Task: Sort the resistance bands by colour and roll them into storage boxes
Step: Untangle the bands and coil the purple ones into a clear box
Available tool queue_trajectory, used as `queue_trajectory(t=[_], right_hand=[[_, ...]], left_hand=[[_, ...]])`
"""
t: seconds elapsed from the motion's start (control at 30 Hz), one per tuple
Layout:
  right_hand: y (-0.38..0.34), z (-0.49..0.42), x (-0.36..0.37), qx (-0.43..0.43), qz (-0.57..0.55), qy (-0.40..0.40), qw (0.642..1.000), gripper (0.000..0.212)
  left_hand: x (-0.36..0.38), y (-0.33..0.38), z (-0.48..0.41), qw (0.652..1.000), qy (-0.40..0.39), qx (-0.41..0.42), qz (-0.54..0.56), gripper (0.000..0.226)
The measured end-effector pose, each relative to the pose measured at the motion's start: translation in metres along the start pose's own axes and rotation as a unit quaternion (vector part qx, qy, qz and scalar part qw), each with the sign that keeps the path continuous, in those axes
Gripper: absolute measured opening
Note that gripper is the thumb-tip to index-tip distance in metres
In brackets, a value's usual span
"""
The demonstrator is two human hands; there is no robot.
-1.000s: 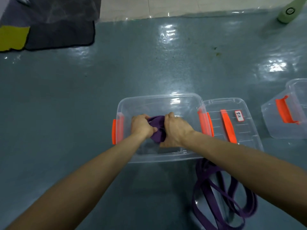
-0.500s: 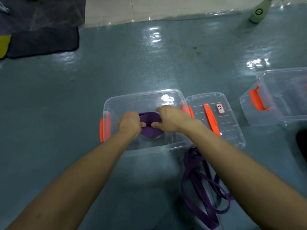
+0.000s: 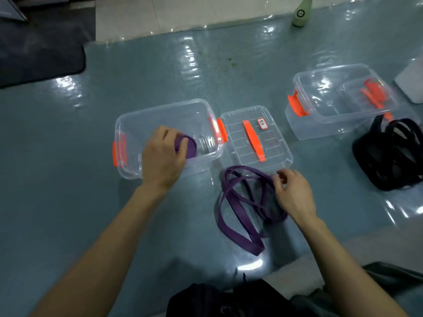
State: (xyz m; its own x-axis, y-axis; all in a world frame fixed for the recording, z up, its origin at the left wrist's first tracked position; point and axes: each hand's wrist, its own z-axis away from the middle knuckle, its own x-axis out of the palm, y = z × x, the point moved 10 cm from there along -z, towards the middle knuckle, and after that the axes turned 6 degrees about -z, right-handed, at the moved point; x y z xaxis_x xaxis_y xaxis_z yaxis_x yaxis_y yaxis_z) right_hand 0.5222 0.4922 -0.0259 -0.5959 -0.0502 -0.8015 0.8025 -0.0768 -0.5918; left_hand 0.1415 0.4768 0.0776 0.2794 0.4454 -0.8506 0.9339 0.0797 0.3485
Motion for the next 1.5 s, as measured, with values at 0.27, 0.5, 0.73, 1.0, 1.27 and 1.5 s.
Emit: queue_trajectory(t=[0.27, 0.5, 0.73, 1.0, 1.27, 1.5], right_hand=[[0.101, 0.029, 0.022, 0.057, -0.027, -0.134, 0.989, 0.032], [0.095, 0.024, 0.015, 0.019, -0.106, -0.131, 0.985, 0.025], [0.019, 0.009, 0.035, -0.085, -0.085, -0.137, 0.983, 0.020], [-0.026, -0.019, 0.071, -0.025, -0.044, -0.181, 0.982, 0.050], [-0.109, -0.002, 0.023, -0.221, 0.062, -0.228, 0.946, 0.027], [-0.231, 0.022, -0.147, -0.368, -0.023, -0.098, 0.925, 0.025]], left_hand=[[0.135, 0.053, 0.168, 0.915, -0.371, -0.157, -0.032, 0.061], [0.138, 0.029, 0.184, 0.914, -0.332, -0.230, 0.039, 0.009], [0.087, -0.016, 0.197, 0.925, -0.286, -0.246, 0.028, 0.015], [0.085, 0.010, 0.208, 0.940, -0.311, -0.141, 0.009, 0.033], [0.084, 0.031, 0.187, 0.907, -0.400, -0.083, 0.107, 0.031], [-0.006, 0.129, 0.045, 0.937, -0.232, -0.023, 0.260, 0.091]])
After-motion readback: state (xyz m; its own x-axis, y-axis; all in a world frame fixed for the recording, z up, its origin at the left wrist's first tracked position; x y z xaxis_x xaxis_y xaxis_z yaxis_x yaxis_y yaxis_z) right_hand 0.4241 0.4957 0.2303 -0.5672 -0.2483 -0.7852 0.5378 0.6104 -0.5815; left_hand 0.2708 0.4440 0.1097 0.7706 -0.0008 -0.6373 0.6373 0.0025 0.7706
